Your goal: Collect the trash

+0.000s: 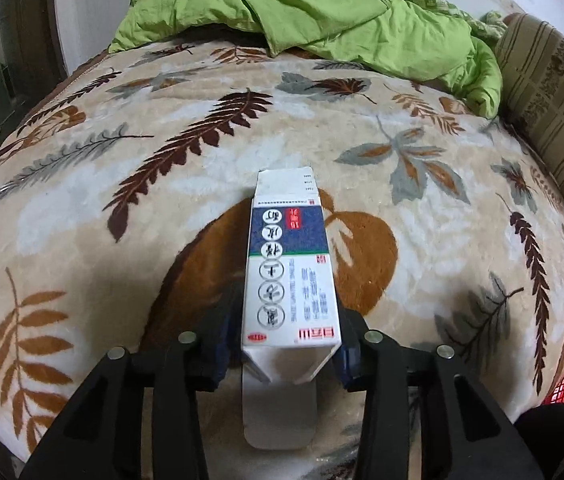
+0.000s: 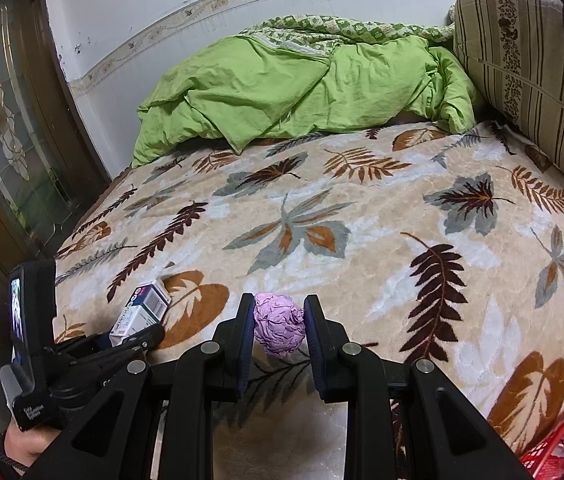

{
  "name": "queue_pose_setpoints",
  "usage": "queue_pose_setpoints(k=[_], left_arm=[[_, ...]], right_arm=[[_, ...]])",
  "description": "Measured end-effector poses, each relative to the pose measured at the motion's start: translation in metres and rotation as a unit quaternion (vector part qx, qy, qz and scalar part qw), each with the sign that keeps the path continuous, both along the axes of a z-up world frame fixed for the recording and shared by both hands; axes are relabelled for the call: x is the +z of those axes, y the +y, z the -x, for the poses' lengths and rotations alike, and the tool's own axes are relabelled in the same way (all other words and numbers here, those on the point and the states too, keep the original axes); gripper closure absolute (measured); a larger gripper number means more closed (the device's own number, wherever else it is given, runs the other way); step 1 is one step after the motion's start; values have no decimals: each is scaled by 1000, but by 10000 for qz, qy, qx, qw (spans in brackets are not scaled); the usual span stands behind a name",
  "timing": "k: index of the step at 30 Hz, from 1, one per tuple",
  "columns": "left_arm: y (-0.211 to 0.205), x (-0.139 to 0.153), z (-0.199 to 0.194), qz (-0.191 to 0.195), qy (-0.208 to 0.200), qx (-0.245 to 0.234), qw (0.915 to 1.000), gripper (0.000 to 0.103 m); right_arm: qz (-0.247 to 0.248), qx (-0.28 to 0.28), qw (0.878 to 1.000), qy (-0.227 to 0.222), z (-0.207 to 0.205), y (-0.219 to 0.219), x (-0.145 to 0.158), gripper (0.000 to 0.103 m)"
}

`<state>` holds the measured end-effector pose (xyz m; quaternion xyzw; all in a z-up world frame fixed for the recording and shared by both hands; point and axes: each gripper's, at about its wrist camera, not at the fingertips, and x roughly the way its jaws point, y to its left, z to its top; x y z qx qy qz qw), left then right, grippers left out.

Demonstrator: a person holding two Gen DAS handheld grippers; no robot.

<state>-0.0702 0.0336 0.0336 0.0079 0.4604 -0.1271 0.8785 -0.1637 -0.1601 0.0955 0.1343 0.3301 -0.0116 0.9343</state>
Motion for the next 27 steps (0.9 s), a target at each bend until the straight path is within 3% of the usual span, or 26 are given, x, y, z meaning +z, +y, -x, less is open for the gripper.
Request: queue_pose_setpoints(k=[3, 4, 7, 11, 18, 27], left_arm=[[4, 0, -6, 148, 42, 63, 9999, 64], [5, 0, -7, 183, 35, 102, 9998, 70], [14, 1, -8, 437, 51, 207, 9988, 70], [15, 9, -1, 442, -206, 241, 9985, 70], [-3, 30, 21, -46, -1077, 48, 9942, 70], [-10, 31, 26, -253, -1209, -87, 9923, 70]], right_arm=[[13, 16, 10000, 8, 0, 0, 0, 77], [19, 19, 10000, 10, 0, 0, 0, 77], [5, 16, 10000, 10, 0, 0, 0, 77], [15, 25, 10000, 5, 0, 0, 0, 77], [26, 43, 10000, -6, -1, 0, 0, 77], [33, 53, 10000, -2, -1, 0, 0, 77]])
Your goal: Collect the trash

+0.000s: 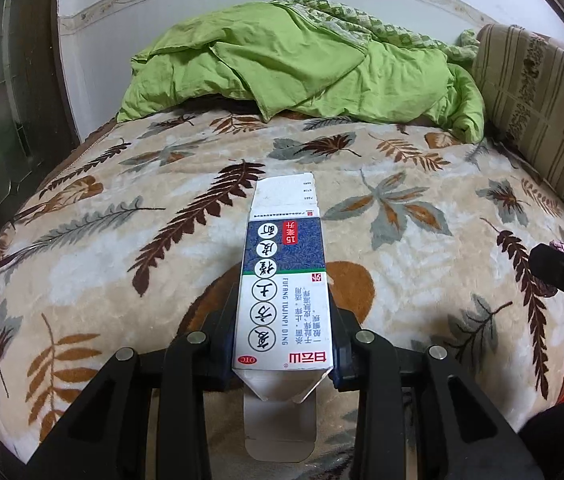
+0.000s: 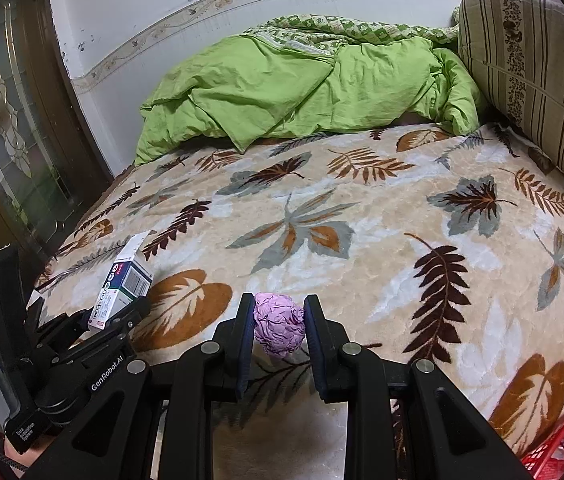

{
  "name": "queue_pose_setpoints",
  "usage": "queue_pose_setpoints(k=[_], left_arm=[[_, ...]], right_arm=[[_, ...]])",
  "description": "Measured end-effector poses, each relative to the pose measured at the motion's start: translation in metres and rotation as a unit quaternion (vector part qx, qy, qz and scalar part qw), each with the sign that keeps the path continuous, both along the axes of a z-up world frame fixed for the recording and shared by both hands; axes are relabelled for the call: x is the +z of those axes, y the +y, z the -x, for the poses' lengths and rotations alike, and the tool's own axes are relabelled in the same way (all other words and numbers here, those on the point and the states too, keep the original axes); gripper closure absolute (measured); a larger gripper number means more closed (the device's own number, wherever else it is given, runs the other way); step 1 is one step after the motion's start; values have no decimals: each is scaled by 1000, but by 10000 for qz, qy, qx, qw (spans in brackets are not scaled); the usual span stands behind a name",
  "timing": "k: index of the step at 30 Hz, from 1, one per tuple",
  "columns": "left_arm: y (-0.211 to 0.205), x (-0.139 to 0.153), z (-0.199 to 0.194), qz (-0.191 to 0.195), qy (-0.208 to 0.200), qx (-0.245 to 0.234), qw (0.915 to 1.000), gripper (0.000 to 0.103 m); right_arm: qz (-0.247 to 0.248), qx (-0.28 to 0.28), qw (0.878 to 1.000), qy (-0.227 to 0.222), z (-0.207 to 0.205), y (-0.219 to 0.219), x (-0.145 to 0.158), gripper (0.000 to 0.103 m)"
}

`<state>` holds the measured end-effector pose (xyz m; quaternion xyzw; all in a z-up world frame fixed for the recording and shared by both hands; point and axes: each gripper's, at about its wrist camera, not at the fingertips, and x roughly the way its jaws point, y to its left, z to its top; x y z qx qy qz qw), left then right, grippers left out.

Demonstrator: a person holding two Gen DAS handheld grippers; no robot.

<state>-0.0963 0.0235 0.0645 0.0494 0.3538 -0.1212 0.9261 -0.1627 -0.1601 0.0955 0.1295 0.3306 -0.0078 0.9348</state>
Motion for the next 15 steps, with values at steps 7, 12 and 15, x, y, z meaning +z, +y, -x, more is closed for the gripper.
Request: queue_pose_setpoints(k=[7, 12, 15], left_arm=[[-3, -1, 3, -57, -54, -59, 10000, 70], [-7, -1, 6, -113, -103, -117, 9998, 70], [-9, -1, 8, -136, -122, -169, 9997, 70]], right_arm=[[2, 2, 10000, 0, 0, 0, 0, 77], [-5, 2, 10000, -3, 0, 0, 0, 77], [-15, 2, 10000, -9, 0, 0, 0, 77]])
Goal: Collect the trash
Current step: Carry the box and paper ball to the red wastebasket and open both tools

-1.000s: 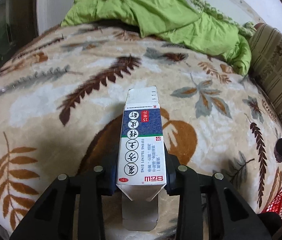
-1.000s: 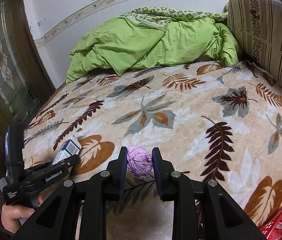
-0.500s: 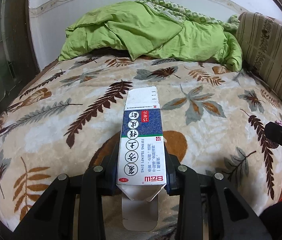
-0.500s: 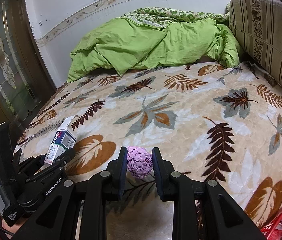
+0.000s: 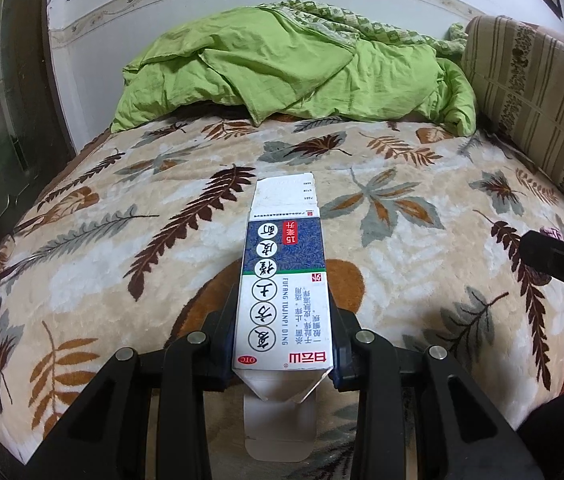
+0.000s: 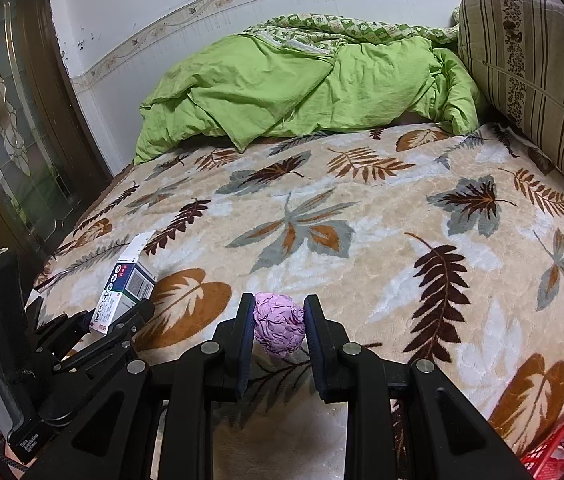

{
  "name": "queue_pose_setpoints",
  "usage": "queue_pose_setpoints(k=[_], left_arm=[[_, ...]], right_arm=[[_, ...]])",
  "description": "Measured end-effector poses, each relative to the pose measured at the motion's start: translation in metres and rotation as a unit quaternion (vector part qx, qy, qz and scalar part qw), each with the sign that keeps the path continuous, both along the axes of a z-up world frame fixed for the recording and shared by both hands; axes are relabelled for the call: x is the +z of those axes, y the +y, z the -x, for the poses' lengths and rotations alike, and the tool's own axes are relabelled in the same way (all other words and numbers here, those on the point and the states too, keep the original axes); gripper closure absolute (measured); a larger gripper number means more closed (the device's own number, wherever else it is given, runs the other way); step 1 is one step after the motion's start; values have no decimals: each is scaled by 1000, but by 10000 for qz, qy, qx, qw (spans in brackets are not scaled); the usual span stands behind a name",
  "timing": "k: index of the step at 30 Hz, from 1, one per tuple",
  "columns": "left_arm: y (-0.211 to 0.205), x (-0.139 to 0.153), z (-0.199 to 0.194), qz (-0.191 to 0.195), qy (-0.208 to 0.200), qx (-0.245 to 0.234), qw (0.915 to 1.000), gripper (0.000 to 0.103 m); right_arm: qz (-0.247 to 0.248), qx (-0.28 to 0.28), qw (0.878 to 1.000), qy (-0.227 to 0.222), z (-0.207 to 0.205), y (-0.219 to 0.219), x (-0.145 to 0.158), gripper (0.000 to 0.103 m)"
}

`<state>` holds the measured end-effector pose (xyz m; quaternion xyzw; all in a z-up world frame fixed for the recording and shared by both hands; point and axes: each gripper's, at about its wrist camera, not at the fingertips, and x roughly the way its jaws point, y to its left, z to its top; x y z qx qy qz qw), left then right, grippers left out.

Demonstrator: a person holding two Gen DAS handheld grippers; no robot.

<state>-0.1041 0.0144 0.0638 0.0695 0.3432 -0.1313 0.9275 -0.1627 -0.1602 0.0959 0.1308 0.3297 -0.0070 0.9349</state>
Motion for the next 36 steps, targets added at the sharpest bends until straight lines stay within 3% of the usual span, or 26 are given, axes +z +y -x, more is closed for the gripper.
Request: queue_pose_setpoints(k=[6, 10, 16, 20, 26, 29, 36], left_arm=[[-7, 7, 10, 56, 25, -268, 9996, 70], [-19, 19, 25, 172, 11, -733, 9972, 70], [-56, 39, 49, 500, 224, -1707, 9838, 70], [-91, 51, 69, 636, 395, -2354, 9690, 70], [-152, 64, 100, 821, 826, -3307, 9365, 70], [-187, 68, 121, 792, 1029, -3771, 9170, 70], [-247, 60, 169, 571, 1304, -4503, 8815, 70]], right_arm=[[-66, -28, 10000, -50, 5, -3, 2, 77], [-499, 14, 9988, 9, 23, -13, 5, 77], [-533, -243, 9983, -32, 81, -43, 20, 77], [-691, -791, 9945, -26, 127, -79, 23, 77], [-862, -1801, 9799, 1, 195, -138, 26, 77], [-929, -2244, 9700, 37, 226, -165, 25, 76], [-1085, -2879, 9514, 107, 274, -203, 19, 76]])
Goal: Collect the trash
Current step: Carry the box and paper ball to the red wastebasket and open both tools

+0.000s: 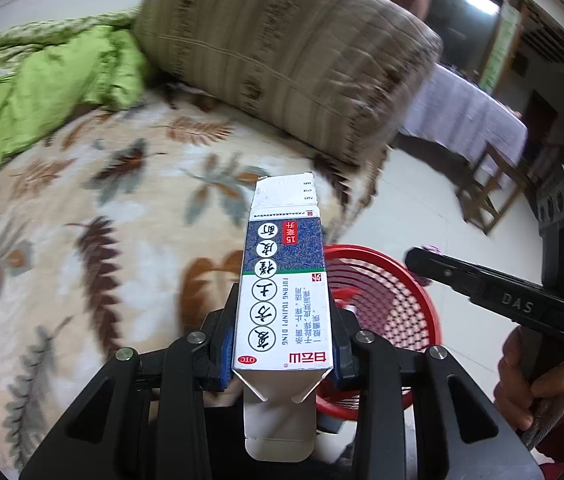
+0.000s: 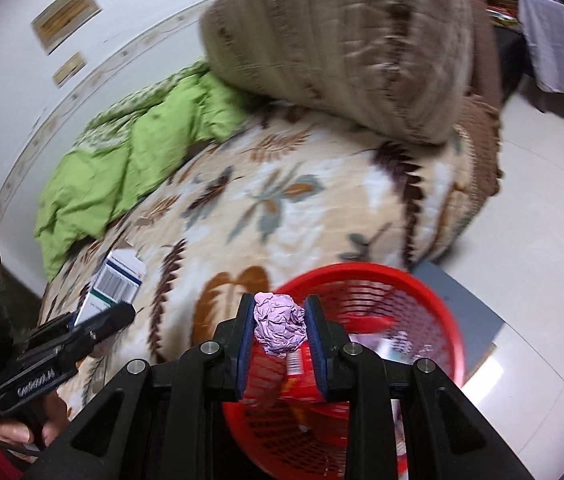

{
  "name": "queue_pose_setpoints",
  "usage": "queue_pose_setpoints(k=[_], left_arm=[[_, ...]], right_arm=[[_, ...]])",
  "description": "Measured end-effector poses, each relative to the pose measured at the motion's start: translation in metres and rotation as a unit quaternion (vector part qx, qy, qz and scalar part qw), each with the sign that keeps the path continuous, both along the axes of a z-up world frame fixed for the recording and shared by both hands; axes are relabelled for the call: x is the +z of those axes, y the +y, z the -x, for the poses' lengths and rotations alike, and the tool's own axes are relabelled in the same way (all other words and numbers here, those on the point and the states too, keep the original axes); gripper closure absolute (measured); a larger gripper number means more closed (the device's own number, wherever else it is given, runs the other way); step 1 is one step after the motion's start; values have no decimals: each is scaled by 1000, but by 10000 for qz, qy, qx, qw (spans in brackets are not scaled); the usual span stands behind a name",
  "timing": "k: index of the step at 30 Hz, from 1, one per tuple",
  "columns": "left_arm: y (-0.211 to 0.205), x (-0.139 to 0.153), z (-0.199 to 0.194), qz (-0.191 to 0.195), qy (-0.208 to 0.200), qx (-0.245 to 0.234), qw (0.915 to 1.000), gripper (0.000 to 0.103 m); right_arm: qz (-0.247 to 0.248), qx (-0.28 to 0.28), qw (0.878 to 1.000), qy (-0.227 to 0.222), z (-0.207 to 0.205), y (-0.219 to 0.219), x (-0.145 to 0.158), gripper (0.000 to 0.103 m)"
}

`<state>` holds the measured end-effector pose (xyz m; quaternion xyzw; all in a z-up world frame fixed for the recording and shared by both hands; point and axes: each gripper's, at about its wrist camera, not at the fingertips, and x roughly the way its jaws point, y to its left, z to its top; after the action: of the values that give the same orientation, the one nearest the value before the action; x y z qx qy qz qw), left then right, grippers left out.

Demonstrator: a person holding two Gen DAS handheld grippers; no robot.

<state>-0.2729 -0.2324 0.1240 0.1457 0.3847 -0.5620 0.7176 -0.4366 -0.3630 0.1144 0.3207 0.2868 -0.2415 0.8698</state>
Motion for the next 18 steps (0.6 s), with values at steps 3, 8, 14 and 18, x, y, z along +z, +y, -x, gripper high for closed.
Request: queue_pose_setpoints(k=[3, 8, 14, 18], left_arm=[[-15, -9, 12, -158, 88, -206, 9996, 69], [-18, -15, 20, -210, 150, -278, 9993, 54], [8, 0, 8, 37, 2, 114, 9999, 45], [35, 10, -3, 142, -432, 498, 9977, 40]], right_arm=[[-16, -101, 9999, 33, 4, -4, -2, 76], [-57, -280, 9994, 200, 7, -9, -9, 58], [73, -433, 9985, 316, 4, -2, -4, 58], [625, -652, 9933, 721, -8, 20, 6, 38]])
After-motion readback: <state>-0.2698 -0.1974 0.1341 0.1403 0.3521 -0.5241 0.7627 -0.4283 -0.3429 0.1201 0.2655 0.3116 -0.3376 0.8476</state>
